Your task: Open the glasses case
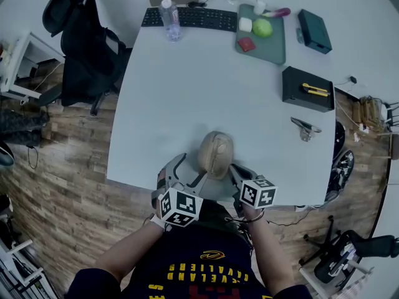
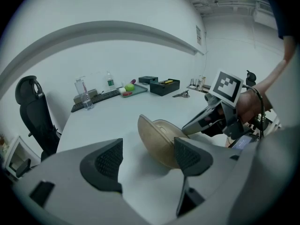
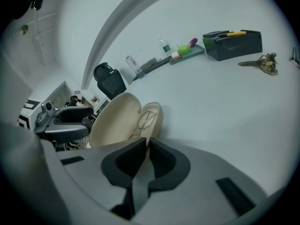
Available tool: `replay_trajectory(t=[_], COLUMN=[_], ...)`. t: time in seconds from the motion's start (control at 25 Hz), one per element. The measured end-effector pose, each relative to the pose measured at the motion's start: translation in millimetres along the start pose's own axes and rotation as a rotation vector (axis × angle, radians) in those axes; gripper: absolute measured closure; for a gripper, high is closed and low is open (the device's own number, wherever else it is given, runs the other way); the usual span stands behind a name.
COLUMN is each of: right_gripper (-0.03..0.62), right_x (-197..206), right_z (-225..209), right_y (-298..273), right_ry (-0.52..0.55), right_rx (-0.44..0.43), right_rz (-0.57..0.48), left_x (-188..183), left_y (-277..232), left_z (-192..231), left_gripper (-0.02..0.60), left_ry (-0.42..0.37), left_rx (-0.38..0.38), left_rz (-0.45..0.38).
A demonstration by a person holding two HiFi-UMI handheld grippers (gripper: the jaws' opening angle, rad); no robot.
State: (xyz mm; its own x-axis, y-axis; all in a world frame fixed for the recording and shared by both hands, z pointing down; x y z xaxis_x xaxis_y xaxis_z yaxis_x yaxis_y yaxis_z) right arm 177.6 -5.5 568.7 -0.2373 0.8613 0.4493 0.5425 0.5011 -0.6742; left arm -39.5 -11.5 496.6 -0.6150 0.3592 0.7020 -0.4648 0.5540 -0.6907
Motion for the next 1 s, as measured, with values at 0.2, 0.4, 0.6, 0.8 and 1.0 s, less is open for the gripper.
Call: replay_trajectory(t=[0.2,0.4,0.6,0.8,1.0], right_gripper=[0.557,0.557,0.557,0.557,0.557], right_x=[0.4,0.3,0.0,-0.2,-1.5], right_z=[0.1,0.7,-0.3,-0.5,-0.8], right_y=[0.0,1.2,0.1,-0.5,-0.4], right_ry=[0.001,0.002,0.002,0.003,0.006], right_rx=[0.005,0.008,0.008,0.009,0.011], right_rz=[-0.001,-0.002,0.000,0.005,0.008], left_x=[10.6,18.4,25.1,36.9,38.9], left_y=[3.1,4.1,1.3,-2.6,-7.2], left_z=[9.7,17.0,21.3,28.3,30.6], left_gripper=[0.232,0.232,0.233,0.235,0.238], left_ry=[0.027,0.033,0.039,0.047,0.037], left_rx=[-0.025,-0.044,-0.058,-0.069,-0.072], left_rz=[0.023,0.045,0.061,0.104,0.124])
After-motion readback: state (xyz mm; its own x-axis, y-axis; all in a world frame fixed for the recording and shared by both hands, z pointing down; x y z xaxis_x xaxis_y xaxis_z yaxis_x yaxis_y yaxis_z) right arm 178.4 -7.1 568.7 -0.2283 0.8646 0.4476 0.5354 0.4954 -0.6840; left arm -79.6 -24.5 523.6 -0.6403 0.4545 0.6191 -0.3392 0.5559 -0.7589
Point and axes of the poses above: the fingertips, and each gripper's own axes: y backward along the fingers, z to its left, x out of its underside, the point moved 10 cm from there along y, backward along the fingers, and after that the axes turned 7 degrees about -y, right-handed, at the moved point
